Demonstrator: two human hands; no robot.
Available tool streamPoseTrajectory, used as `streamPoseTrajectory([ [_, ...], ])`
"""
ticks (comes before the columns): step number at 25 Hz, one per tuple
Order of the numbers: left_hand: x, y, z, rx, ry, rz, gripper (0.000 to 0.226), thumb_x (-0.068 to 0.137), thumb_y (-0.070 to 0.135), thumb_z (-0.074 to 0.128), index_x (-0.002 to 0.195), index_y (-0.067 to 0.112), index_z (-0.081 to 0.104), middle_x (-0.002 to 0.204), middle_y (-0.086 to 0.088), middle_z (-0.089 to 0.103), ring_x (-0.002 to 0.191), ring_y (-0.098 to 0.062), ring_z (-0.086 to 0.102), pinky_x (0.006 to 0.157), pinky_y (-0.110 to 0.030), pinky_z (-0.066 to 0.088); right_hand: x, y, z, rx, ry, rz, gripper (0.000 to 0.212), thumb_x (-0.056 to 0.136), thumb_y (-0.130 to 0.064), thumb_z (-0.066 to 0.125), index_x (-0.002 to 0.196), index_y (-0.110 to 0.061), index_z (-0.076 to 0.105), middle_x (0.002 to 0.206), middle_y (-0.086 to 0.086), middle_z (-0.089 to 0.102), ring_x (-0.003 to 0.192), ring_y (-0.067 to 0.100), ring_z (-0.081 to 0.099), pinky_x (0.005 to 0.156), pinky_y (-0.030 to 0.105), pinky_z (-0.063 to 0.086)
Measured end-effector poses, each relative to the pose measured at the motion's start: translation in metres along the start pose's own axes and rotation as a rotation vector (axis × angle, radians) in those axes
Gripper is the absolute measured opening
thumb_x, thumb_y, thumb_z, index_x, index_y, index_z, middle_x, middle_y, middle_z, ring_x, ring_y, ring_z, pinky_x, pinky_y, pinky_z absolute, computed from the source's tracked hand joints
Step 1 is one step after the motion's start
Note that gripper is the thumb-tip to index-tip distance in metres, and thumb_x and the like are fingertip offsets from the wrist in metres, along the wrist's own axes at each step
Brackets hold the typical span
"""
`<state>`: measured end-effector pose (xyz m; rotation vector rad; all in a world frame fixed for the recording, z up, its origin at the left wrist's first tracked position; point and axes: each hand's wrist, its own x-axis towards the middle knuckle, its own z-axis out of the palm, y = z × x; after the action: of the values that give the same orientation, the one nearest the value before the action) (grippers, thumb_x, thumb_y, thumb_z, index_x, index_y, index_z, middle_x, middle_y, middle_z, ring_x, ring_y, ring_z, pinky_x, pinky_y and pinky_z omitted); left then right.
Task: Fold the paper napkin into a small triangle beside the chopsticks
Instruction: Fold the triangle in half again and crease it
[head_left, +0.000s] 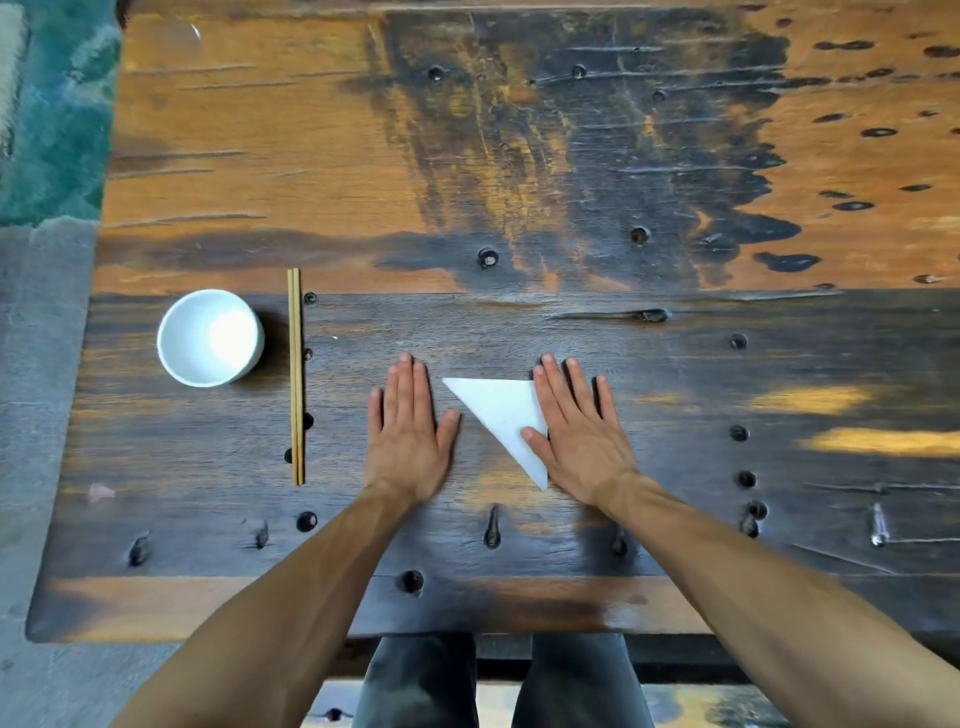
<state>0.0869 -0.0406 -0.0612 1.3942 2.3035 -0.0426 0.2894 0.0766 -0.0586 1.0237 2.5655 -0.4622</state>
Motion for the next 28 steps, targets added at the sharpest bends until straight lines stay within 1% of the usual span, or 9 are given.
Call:
streamPoseTrajectory([
  [2, -0.001, 0.013, -0.002, -0.001, 0.026, 0.119, 0.07, 0.1, 0.057, 0.001, 0.153, 0.014, -0.015, 0.162, -0.005, -0.019, 0.147, -0.017, -0.021, 0.12, -0.041, -0.009, 0.001, -0.004, 0.001, -0.037, 0.028, -0.043, 0.071, 0.1, -0.056, 0.011, 0.155, -0.016, -0.011, 0.163, -0.001, -0.017, 0.148, 0.021, -0.02, 0.119, 0.049, -0.011],
  [5, -0.008, 0.041, 0.013, 0.119, -0.07, 0.415, 0.069, 0.099, 0.057, -0.003, 0.152, 0.015, -0.016, 0.163, -0.004, -0.016, 0.146, -0.014, -0.024, 0.121, -0.042, -0.008, 0.002, -0.003, 0.005, -0.07, -0.05, -0.075, 0.07, 0.099, -0.056, 0.004, 0.154, -0.017, -0.016, 0.161, -0.003, -0.024, 0.147, 0.02, -0.024, 0.119, 0.051, -0.01],
  [7, -0.007, 0.04, 0.017, 0.163, -0.073, 0.375, 0.069, 0.097, 0.057, -0.007, 0.152, 0.015, -0.017, 0.162, -0.002, -0.02, 0.146, -0.015, -0.025, 0.121, -0.042, -0.007, 0.003, 0.001, 0.006, -0.062, -0.063, -0.068, 0.069, 0.099, -0.056, 0.004, 0.153, -0.019, -0.019, 0.16, -0.004, -0.027, 0.146, 0.019, -0.027, 0.119, 0.051, -0.011],
  [12, 0.012, -0.005, -0.004, 0.074, -0.024, 0.035, 0.069, 0.098, 0.056, -0.003, 0.151, 0.014, -0.019, 0.159, -0.004, -0.025, 0.147, -0.018, -0.021, 0.12, -0.041, -0.01, 0.003, -0.001, 0.003, -0.061, -0.077, -0.062, 0.069, 0.099, -0.056, 0.003, 0.151, -0.019, -0.023, 0.159, -0.005, -0.03, 0.145, 0.019, -0.03, 0.119, 0.051, -0.012],
  [14, 0.01, 0.0, -0.01, 0.074, 0.003, 0.118, 0.069, 0.1, 0.055, -0.001, 0.152, 0.012, -0.018, 0.16, -0.005, -0.024, 0.147, -0.018, -0.021, 0.121, -0.042, -0.008, 0.004, -0.001, 0.003, -0.063, -0.084, -0.062, 0.069, 0.099, -0.056, 0.002, 0.151, -0.02, -0.025, 0.159, -0.005, -0.031, 0.144, 0.019, -0.031, 0.119, 0.051, -0.012],
  [18, -0.008, 0.035, 0.013, 0.196, -0.075, 0.43, 0.069, 0.1, 0.054, 0.0, 0.153, 0.012, -0.013, 0.161, -0.004, -0.019, 0.148, -0.018, -0.019, 0.121, -0.048, 0.004, 0.005, 0.0, 0.005, -0.07, -0.089, -0.069, 0.07, 0.098, -0.058, 0.002, 0.151, -0.02, -0.025, 0.158, -0.005, -0.031, 0.144, 0.018, -0.032, 0.119, 0.051, -0.013],
  [22, -0.005, 0.021, 0.011, 0.181, -0.078, 0.274, 0.07, 0.097, 0.055, -0.005, 0.153, 0.014, -0.015, 0.161, -0.002, -0.02, 0.147, -0.018, -0.02, 0.121, -0.046, -0.004, 0.004, 0.001, 0.007, -0.057, -0.073, -0.066, 0.071, 0.099, -0.057, 0.004, 0.152, -0.018, -0.022, 0.16, -0.003, -0.028, 0.145, 0.02, -0.029, 0.119, 0.05, -0.014],
  [25, -0.002, 0.011, 0.006, 0.236, -0.075, 0.292, 0.071, 0.096, 0.056, -0.007, 0.154, 0.013, -0.011, 0.163, -0.003, -0.013, 0.149, -0.02, -0.012, 0.121, -0.049, 0.0, -0.006, 0.0, 0.008, -0.063, -0.083, -0.057, 0.071, 0.099, -0.057, 0.006, 0.152, -0.016, -0.021, 0.159, -0.001, -0.029, 0.146, 0.022, -0.028, 0.119, 0.05, -0.014],
  [28, 0.001, 0.012, -0.001, 0.197, -0.06, 0.312, 0.068, 0.1, 0.054, 0.004, 0.155, 0.014, 0.003, 0.164, -0.005, 0.002, 0.151, -0.025, 0.001, 0.12, -0.053, 0.004, -0.014, 0.006, 0.006, -0.082, -0.096, -0.089, 0.071, 0.099, -0.057, 0.009, 0.151, -0.018, -0.021, 0.159, -0.002, -0.029, 0.146, 0.024, -0.027, 0.118, 0.05, -0.015],
])
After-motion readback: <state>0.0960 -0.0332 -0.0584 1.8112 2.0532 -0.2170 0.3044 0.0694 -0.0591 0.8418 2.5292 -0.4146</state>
